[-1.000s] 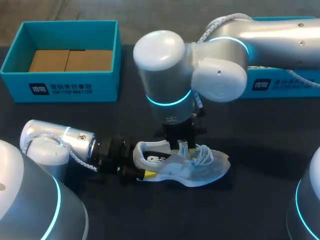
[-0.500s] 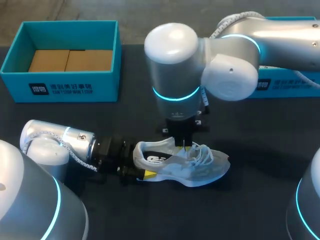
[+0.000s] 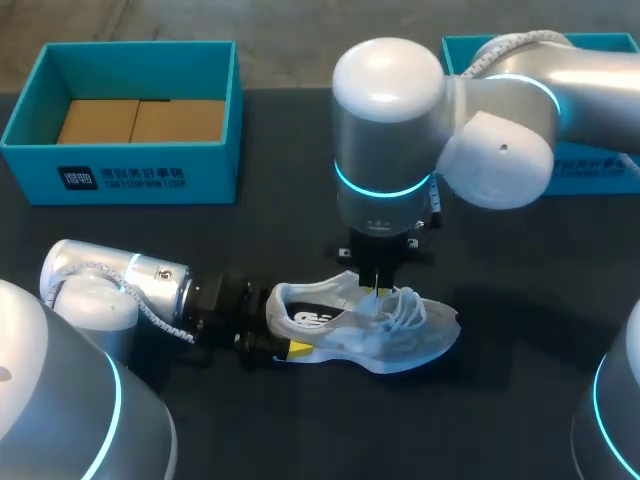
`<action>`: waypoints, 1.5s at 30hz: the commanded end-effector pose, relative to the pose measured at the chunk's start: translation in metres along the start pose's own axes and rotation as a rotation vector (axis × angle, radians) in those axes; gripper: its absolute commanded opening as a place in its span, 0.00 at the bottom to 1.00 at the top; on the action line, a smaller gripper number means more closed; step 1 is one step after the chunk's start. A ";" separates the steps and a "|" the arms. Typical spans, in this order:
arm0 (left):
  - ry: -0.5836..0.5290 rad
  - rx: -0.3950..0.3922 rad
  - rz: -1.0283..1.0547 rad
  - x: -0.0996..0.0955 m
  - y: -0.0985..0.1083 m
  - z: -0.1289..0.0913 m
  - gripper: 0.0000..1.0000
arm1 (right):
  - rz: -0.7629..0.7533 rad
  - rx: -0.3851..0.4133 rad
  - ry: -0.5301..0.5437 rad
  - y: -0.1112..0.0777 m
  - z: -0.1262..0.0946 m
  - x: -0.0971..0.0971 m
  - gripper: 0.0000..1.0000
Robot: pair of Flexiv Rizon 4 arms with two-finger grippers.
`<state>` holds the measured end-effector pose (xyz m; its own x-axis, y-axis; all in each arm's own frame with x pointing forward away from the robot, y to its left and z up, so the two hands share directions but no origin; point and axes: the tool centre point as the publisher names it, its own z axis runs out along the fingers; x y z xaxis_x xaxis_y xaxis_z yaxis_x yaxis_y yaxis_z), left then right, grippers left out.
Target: Take the shoe out of the shoebox, open the shoe tongue, remove and reinsert the insole, then place the shoe into the shoebox
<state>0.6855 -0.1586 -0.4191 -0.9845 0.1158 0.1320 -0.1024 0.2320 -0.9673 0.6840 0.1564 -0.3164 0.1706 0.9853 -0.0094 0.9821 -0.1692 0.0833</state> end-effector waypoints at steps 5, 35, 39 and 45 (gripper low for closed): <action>0.001 0.000 0.000 0.001 0.003 0.002 0.00 | 0.297 -0.030 0.089 -0.002 -0.011 -0.014 0.00; 0.001 0.000 0.000 0.001 0.003 0.002 0.00 | 0.131 0.031 0.273 -0.001 0.009 -0.031 0.00; 0.001 0.000 0.000 0.001 0.003 0.002 0.00 | 0.117 0.023 0.298 -0.004 0.010 -0.035 0.00; 0.001 0.000 0.000 0.001 0.003 0.002 0.00 | 0.115 0.011 0.316 -0.008 0.007 -0.039 0.00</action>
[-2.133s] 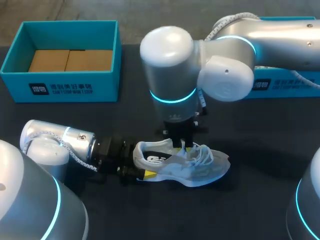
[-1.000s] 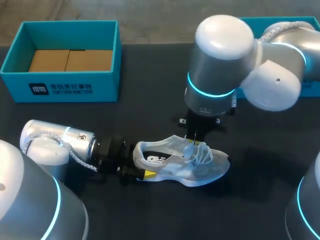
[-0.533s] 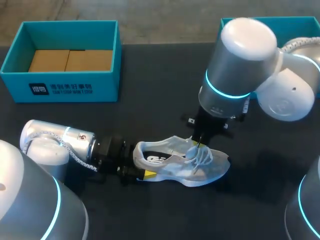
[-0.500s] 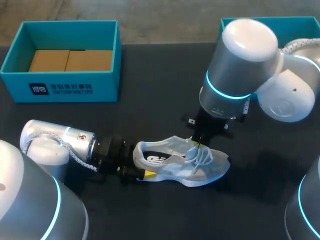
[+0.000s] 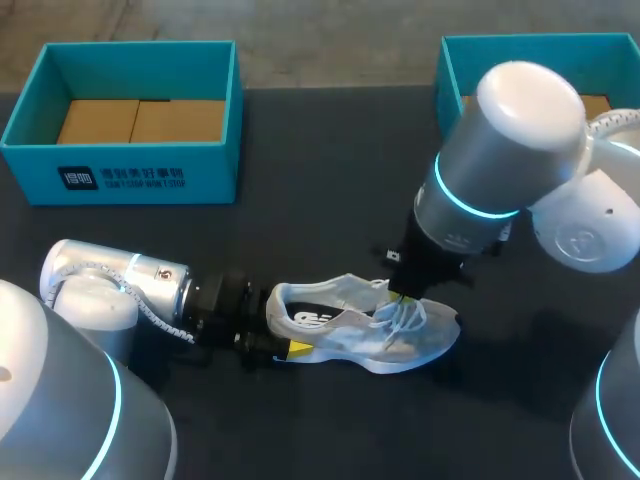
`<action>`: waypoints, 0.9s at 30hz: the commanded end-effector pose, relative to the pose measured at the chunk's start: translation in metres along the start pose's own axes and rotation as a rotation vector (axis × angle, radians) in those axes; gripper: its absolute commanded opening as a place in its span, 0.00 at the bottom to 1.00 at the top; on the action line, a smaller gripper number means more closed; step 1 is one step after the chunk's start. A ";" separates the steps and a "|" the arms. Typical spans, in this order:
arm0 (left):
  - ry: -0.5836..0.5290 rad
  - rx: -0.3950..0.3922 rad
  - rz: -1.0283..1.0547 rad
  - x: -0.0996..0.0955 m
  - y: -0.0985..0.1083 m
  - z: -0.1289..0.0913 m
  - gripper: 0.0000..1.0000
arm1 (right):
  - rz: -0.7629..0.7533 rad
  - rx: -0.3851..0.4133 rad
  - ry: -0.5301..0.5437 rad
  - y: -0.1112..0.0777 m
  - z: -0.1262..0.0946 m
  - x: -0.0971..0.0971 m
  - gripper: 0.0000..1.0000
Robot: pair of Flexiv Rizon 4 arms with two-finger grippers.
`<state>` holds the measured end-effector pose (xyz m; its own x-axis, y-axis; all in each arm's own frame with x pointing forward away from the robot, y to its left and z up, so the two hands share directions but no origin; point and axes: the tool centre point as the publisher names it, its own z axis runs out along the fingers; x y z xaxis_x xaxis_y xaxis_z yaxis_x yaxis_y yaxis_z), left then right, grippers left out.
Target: Take the shoe out of the shoebox, open the shoe tongue, remove and reinsert the insole, then place the shoe into the shoebox
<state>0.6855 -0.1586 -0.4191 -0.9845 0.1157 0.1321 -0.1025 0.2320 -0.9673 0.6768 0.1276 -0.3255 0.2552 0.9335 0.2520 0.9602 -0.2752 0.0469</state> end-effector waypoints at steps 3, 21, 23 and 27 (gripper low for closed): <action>0.001 0.000 0.000 0.001 0.003 0.002 0.00 | 0.005 -0.011 0.060 -0.005 -0.006 -0.010 0.00; 0.001 0.000 0.000 0.001 0.003 0.002 0.00 | 0.035 -0.001 0.088 0.000 -0.009 -0.033 0.00; 0.001 0.000 0.000 0.001 0.003 0.002 0.00 | 0.039 0.001 0.091 0.001 -0.009 -0.036 0.00; 0.001 0.000 0.000 0.001 0.003 0.002 0.00 | 0.042 0.007 0.093 0.004 -0.009 -0.040 0.00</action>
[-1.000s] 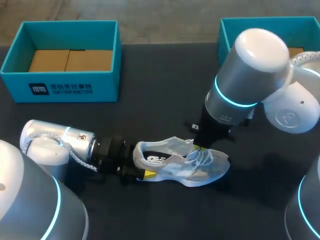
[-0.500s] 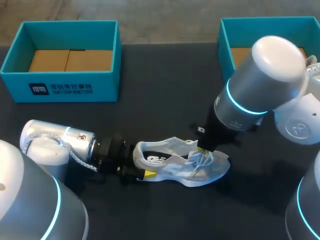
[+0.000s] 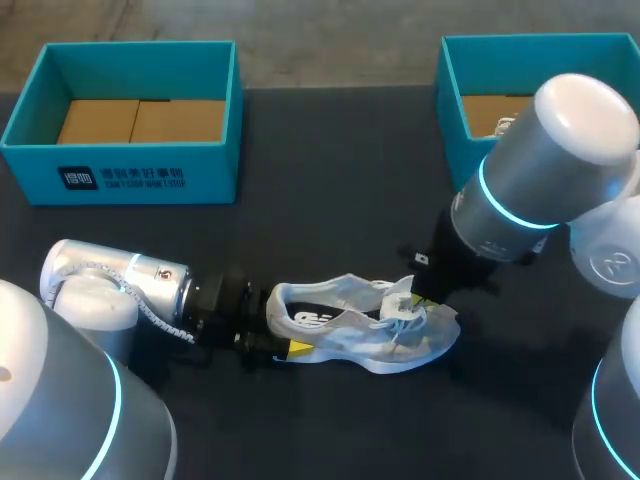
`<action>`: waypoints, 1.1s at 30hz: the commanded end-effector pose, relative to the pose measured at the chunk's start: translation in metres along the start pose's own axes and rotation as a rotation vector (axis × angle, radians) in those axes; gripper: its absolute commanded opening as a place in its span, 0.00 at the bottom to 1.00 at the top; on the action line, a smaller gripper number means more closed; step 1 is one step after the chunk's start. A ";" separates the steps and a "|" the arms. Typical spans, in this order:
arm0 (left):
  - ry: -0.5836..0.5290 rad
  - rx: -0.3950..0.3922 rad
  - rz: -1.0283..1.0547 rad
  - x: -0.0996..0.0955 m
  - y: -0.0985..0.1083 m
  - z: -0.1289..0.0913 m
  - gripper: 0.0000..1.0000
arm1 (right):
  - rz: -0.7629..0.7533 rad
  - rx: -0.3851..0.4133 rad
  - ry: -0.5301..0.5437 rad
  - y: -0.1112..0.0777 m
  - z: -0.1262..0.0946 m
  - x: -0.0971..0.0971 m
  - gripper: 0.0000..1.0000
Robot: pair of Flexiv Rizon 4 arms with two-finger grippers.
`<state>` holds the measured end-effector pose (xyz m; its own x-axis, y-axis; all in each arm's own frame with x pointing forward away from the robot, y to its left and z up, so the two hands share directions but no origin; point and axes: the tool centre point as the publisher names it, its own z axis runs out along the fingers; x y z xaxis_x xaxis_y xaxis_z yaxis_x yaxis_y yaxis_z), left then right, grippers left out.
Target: Take the shoe out of the shoebox, open the shoe tongue, remove and reinsert the insole, then place the shoe into the shoebox
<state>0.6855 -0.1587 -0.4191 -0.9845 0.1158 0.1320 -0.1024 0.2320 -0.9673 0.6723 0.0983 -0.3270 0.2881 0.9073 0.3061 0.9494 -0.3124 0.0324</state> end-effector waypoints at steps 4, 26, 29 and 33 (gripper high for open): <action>0.001 0.000 0.000 0.001 0.003 0.002 0.00 | 0.004 0.010 0.044 0.002 -0.003 -0.015 0.00; 0.001 0.000 0.000 0.001 0.003 0.002 0.00 | 0.017 0.047 0.025 0.006 -0.005 -0.023 0.33; 0.001 0.000 0.000 0.001 0.003 0.002 0.00 | 0.016 0.046 0.021 0.007 -0.006 -0.022 0.41; 0.001 0.000 0.000 0.001 0.003 0.002 0.00 | 0.014 0.046 0.016 0.007 -0.009 -0.020 0.47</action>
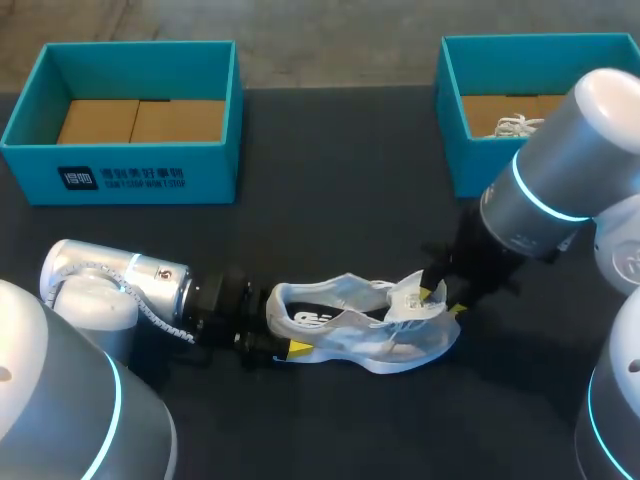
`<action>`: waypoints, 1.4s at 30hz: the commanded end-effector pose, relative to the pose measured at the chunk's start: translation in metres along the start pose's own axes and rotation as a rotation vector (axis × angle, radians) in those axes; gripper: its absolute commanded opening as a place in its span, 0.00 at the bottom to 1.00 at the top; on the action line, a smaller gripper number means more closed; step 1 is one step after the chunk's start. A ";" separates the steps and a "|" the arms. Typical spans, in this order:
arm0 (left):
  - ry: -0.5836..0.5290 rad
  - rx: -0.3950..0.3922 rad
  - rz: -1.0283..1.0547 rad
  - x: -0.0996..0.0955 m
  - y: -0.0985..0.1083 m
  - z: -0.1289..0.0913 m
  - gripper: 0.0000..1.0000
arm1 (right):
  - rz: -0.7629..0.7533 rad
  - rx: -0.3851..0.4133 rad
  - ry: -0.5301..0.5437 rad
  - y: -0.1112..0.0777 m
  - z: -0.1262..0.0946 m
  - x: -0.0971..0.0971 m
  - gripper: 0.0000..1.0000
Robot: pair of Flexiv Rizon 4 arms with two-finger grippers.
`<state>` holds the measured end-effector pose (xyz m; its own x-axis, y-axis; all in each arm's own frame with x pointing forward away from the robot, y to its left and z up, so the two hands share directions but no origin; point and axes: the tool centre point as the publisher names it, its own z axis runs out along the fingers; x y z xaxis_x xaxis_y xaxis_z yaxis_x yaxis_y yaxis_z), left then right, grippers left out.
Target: Take the shoe out of the shoebox, open the shoe tongue, remove and reinsert the insole, then place the shoe into the shoebox
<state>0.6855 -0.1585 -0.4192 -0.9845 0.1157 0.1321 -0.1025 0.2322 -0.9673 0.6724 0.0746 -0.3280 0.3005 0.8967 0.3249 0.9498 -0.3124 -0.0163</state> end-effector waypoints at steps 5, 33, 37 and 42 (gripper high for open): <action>0.001 0.000 0.000 0.001 0.003 0.002 0.00 | -0.011 -0.011 -0.042 -0.003 -0.013 0.010 0.49; 0.001 0.000 0.000 0.001 0.003 0.002 0.00 | -0.210 -0.058 -0.356 -0.019 -0.073 0.099 0.51; 0.001 0.000 0.000 0.001 0.003 0.002 0.00 | -0.244 -0.056 -0.370 -0.020 -0.075 0.106 0.49; 0.001 0.000 0.000 0.001 0.003 0.002 0.00 | -0.244 -0.056 -0.370 -0.020 -0.075 0.106 0.49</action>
<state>0.6854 -0.1586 -0.4191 -0.9844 0.1159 0.1321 -0.1025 0.2320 -0.9673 0.6766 0.1464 -0.2202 0.0820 0.9961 0.0333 0.9935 -0.0844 0.0761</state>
